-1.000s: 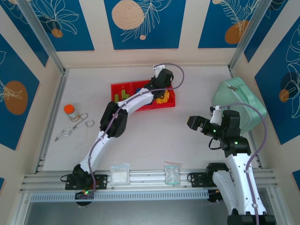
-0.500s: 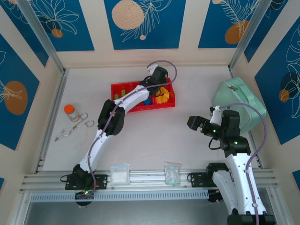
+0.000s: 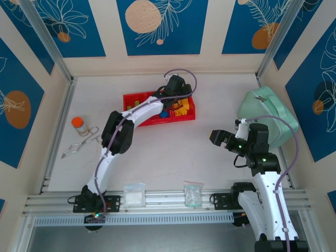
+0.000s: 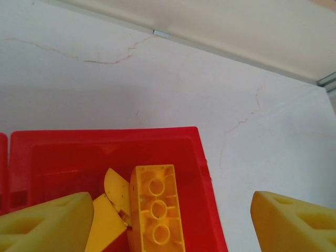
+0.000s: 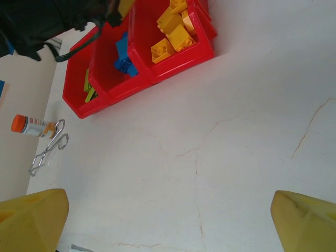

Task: Sort the legos into containers by color
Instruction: Place the lego in the container, then reset both arms

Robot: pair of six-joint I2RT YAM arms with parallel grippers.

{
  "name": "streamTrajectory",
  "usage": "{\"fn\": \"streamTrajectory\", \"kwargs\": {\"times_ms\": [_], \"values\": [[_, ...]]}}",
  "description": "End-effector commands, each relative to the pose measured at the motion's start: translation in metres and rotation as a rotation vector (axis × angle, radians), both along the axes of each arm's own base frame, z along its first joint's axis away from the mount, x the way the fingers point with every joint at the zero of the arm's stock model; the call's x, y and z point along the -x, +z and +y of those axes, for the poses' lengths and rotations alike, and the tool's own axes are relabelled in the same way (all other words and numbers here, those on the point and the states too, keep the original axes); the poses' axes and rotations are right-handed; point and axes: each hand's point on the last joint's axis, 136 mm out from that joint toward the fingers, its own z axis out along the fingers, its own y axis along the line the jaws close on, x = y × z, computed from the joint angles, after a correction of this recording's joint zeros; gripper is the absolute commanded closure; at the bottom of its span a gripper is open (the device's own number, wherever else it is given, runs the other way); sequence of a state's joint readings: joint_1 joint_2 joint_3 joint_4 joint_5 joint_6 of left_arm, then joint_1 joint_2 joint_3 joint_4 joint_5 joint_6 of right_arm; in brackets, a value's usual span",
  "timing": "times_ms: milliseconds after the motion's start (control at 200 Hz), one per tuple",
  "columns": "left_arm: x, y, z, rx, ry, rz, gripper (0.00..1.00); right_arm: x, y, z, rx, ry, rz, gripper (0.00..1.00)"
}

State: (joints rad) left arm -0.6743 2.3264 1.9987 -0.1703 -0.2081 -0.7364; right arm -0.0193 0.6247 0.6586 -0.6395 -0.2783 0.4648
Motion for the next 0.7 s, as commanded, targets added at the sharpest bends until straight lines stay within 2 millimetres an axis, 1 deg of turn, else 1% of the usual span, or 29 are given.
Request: {"fn": "streamTrajectory", "kwargs": {"times_ms": [0, 70, 155, 190, 265, 320, 330, 370, 425, 520, 610, 645, 690], "values": [[0.009, 0.063, 0.003, 0.050, -0.052, -0.099, 0.17, 0.001, -0.002, 0.000, 0.003, -0.002, 0.000, 0.01], [0.018, 0.079, 0.007, 0.048, -0.078, -0.130, 0.14, 0.001, -0.002, -0.001, 0.004, -0.004, 0.002, 0.01], [0.034, 0.099, 0.014, 0.044, -0.119, -0.182, 0.11, 0.000, -0.003, -0.003, 0.009, -0.014, 0.008, 0.01], [0.041, 0.112, 0.018, 0.046, -0.137, -0.213, 0.10, 0.000, -0.003, -0.004, 0.013, -0.024, 0.013, 0.01], [0.059, 0.123, 0.034, 0.043, -0.161, -0.256, 0.08, -0.001, -0.004, -0.009, 0.022, -0.052, 0.026, 0.01], [0.070, 0.127, 0.051, 0.033, -0.158, -0.283, 0.05, -0.002, -0.004, -0.014, 0.031, -0.079, 0.035, 0.01], [0.072, 0.124, 0.054, 0.026, -0.158, -0.281, 0.04, -0.003, -0.004, -0.015, 0.031, -0.083, 0.037, 0.01], [0.080, 0.128, 0.070, 0.016, -0.149, -0.303, 0.00, -0.004, -0.004, -0.017, 0.030, -0.095, 0.037, 0.01], [0.091, 0.126, 0.093, -0.020, -0.130, -0.315, 0.01, -0.008, -0.001, -0.017, 0.023, -0.097, 0.017, 0.01], [0.109, 0.111, 0.139, -0.140, -0.061, -0.296, 0.01, -0.021, 0.002, -0.022, 0.029, -0.124, -0.048, 0.01], [0.127, 0.088, 0.188, -0.289, 0.025, -0.243, 0.01, -0.040, 0.000, -0.037, 0.100, -0.185, -0.137, 0.01], [0.135, 0.079, 0.205, -0.344, 0.050, -0.223, 0.01, -0.050, 0.001, -0.043, 0.135, -0.207, -0.200, 0.01], [0.143, 0.068, 0.227, -0.411, 0.082, -0.193, 0.01, -0.060, -0.001, -0.049, 0.185, -0.214, -0.276, 0.01]]}}
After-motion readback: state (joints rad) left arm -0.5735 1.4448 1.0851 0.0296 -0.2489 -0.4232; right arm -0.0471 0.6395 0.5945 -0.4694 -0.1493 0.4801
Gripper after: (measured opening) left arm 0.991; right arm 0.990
